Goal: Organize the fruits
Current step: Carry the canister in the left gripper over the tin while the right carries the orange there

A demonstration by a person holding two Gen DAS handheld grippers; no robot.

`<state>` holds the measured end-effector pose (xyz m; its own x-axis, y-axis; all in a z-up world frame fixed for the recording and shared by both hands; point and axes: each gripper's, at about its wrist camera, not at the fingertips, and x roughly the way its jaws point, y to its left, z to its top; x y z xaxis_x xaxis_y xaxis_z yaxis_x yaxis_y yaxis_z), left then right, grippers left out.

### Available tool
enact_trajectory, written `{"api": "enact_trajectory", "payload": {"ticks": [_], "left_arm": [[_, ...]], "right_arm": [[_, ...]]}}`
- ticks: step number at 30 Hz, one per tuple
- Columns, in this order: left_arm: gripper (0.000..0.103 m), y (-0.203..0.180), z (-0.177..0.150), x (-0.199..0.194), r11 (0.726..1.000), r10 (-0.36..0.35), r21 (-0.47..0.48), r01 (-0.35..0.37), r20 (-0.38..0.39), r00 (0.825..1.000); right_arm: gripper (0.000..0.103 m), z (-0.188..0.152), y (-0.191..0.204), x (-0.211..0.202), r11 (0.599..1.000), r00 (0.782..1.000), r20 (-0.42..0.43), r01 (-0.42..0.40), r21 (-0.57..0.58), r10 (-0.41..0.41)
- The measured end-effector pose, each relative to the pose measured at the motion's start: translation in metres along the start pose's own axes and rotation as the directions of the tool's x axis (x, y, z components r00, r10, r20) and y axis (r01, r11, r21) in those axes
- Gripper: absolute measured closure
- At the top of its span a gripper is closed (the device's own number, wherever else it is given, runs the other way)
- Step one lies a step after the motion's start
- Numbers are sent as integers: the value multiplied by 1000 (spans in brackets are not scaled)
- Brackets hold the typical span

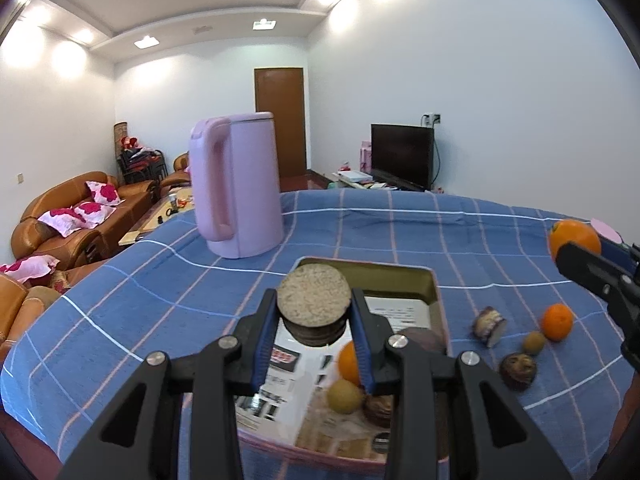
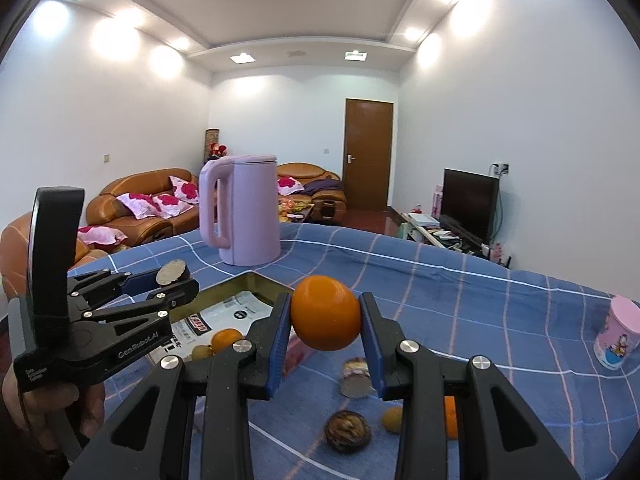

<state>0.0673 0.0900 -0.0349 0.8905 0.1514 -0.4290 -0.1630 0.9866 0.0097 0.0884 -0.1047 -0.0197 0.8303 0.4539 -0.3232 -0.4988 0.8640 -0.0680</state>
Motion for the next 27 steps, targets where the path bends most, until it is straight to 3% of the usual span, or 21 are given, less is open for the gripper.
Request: {"api": "enact_trajectory", "payload": {"ticks": [16,27], "left_arm": [[67,27,-1,28,999,29,-10,-30,-81,996],[67,21,-7,34,1000,17,21,-14,-113,993]], "right_arm": [[67,10,37,58,994,989,-102,-108,-3,107],[67,1,47,98,994,975,-199,-107,-4,104]]}}
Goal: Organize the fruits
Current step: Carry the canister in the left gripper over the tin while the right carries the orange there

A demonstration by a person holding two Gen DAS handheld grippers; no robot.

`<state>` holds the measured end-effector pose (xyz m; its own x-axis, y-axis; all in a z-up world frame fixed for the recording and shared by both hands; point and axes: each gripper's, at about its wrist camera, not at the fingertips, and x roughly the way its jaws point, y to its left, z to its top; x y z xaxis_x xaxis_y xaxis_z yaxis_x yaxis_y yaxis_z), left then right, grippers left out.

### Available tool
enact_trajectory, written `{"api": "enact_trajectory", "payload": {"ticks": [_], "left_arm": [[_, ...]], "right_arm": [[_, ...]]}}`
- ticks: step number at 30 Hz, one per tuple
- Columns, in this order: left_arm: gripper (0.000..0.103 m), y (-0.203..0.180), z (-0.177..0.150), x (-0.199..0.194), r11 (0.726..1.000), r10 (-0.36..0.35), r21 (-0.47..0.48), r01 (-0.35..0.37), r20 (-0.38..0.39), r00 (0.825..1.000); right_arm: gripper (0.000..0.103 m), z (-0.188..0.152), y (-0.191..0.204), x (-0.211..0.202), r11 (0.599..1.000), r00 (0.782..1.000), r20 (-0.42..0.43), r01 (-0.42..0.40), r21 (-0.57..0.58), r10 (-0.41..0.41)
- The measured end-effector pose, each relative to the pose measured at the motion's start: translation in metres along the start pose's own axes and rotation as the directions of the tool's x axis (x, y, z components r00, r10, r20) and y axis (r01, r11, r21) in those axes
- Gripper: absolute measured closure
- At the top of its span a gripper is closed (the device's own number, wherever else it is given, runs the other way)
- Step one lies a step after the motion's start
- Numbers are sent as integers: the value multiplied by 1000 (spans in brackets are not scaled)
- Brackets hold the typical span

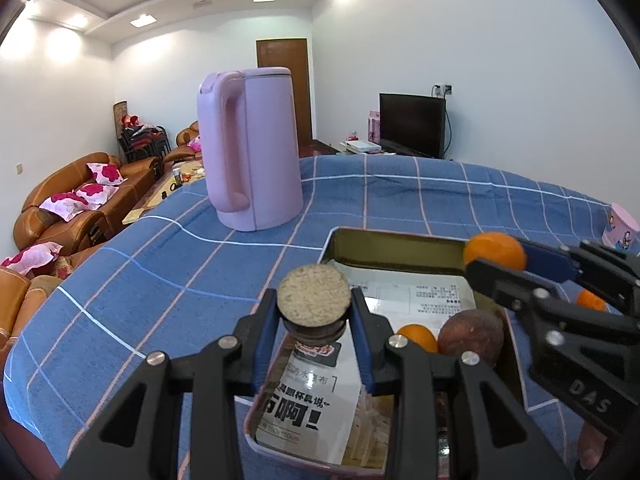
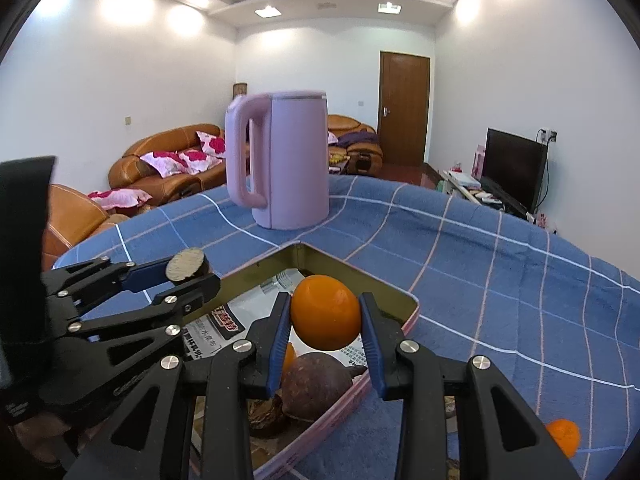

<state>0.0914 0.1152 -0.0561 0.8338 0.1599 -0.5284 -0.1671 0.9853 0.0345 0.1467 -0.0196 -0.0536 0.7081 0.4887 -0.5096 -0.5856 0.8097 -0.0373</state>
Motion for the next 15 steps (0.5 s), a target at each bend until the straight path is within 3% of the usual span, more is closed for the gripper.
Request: {"api": "enact_trajectory", "payload": {"ticks": [15], "left_arm": [[66,-9,-5,7,999,-17,39,19,-58,998]], "right_arm": [[67,-7,-4,28,1000,996,-92,-1,31,3]]}}
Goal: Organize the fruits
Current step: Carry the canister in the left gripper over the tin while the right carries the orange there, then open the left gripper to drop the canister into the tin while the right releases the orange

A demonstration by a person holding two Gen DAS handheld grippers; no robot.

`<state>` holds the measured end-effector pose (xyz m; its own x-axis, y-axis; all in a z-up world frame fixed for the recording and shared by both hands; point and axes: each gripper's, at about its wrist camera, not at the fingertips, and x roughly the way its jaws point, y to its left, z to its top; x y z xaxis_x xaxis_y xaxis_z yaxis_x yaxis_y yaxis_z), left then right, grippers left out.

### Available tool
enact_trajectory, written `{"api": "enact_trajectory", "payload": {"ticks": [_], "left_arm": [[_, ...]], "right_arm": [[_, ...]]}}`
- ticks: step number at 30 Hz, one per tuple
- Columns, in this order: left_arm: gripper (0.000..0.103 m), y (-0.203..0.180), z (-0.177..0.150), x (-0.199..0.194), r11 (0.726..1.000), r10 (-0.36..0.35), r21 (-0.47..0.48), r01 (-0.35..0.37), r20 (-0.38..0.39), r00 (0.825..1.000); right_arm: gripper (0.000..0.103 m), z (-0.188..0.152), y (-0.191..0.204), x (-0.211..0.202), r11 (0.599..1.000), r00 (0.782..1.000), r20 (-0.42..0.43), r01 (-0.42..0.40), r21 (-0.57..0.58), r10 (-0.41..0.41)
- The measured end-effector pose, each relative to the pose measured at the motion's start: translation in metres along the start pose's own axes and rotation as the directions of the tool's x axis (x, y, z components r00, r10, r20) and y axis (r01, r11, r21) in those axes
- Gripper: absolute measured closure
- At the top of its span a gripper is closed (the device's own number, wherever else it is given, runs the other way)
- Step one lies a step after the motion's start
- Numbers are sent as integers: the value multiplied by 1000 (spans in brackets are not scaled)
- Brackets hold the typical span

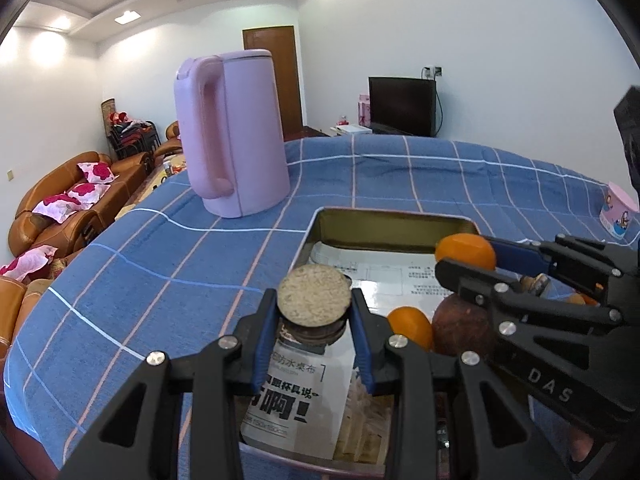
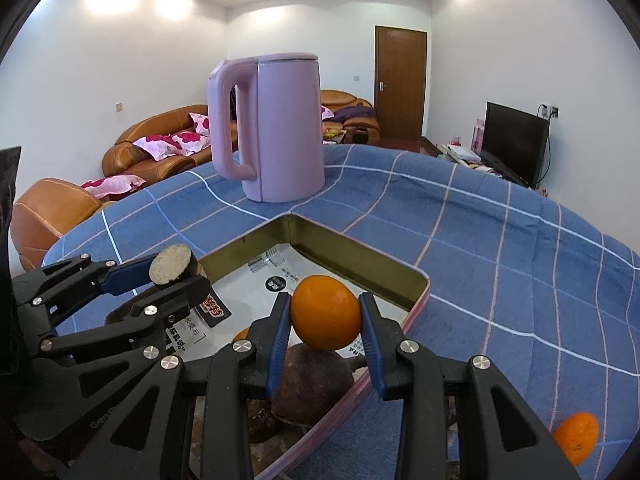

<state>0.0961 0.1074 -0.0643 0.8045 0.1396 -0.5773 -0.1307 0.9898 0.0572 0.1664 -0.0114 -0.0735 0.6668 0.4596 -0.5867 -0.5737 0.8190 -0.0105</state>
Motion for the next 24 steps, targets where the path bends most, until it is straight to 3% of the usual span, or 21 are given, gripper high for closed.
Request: {"api": "enact_trajectory", "payload": {"ticks": [10,13,24], "left_arm": [[65,1,0,2,1000,1,-6,-1,-15,1000],[53,0,-1,0,1000,10,-4,-10,-9,1000],[41,-13,3,-29,1000,-16,-26,17,53,998]], "right_arm": [[67,0,-2,1,1000,1000,-7,-14,14,14],[66,-1,-3,2,999,1000,-14,-26,25,26],[46,-9,-18,-43,999,998,63,-3,47,0]]}}
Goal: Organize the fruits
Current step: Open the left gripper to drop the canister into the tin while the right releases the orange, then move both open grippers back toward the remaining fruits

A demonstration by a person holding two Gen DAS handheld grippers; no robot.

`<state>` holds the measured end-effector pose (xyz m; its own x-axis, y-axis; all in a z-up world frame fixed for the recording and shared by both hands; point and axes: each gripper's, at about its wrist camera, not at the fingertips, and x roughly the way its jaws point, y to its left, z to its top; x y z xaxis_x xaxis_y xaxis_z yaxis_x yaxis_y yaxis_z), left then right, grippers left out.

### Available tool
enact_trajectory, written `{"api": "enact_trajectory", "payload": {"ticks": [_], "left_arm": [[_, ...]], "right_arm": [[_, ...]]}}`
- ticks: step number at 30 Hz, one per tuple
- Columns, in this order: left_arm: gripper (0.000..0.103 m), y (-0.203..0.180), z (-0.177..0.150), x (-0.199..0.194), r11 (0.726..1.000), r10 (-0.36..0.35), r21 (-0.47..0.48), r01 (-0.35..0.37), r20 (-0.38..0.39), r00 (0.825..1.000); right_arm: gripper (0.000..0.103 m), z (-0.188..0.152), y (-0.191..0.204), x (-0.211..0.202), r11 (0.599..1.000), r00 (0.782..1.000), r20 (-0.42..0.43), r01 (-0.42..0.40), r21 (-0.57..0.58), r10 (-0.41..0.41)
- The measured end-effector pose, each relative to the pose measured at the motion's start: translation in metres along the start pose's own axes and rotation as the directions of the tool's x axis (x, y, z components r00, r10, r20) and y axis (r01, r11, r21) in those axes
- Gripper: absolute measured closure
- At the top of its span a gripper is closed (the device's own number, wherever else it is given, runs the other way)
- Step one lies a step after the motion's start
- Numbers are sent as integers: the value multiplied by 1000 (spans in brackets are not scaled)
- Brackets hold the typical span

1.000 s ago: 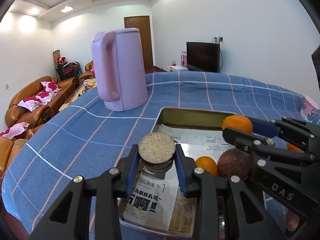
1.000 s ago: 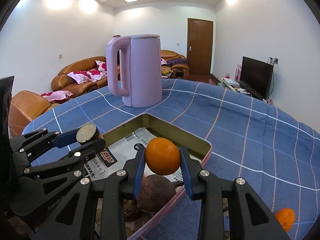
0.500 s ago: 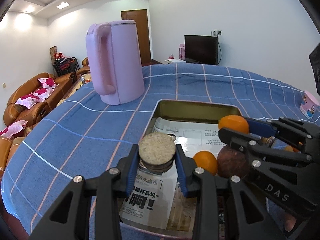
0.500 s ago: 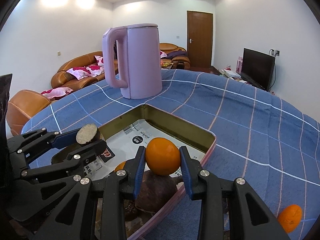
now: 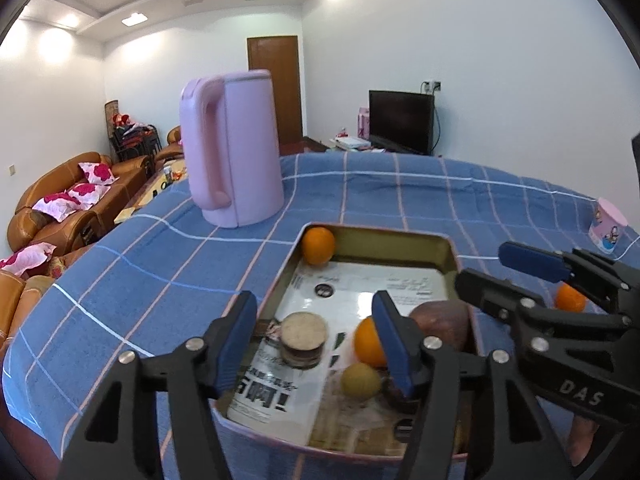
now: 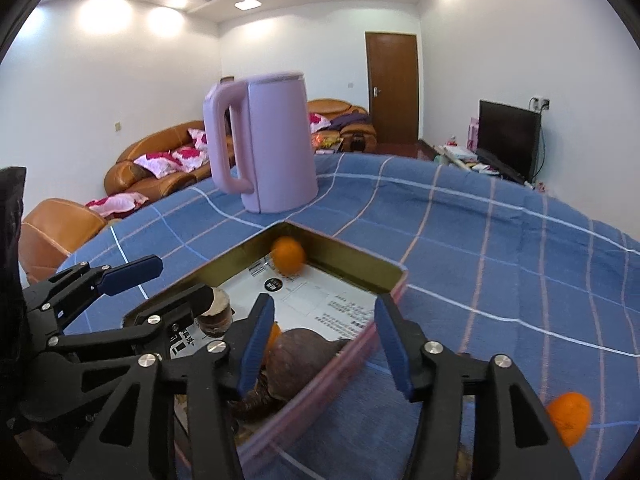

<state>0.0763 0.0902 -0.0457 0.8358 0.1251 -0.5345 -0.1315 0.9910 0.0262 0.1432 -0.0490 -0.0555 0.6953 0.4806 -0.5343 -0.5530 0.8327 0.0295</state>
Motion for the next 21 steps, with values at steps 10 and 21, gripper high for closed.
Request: {"api": "enact_trajectory", "payload": {"ticks": [10,21], "left_arm": [[41,-47,-1,-7,996,-58,61,58,0,998],[41,-118,-10,-9,972,-157,170,163,-51,986]], "right_arm": [[43,-24,-63,-68,985,984,47,167,42,-169],[41,-52,-121,-94,940,950,15,305,151,-311]]}}
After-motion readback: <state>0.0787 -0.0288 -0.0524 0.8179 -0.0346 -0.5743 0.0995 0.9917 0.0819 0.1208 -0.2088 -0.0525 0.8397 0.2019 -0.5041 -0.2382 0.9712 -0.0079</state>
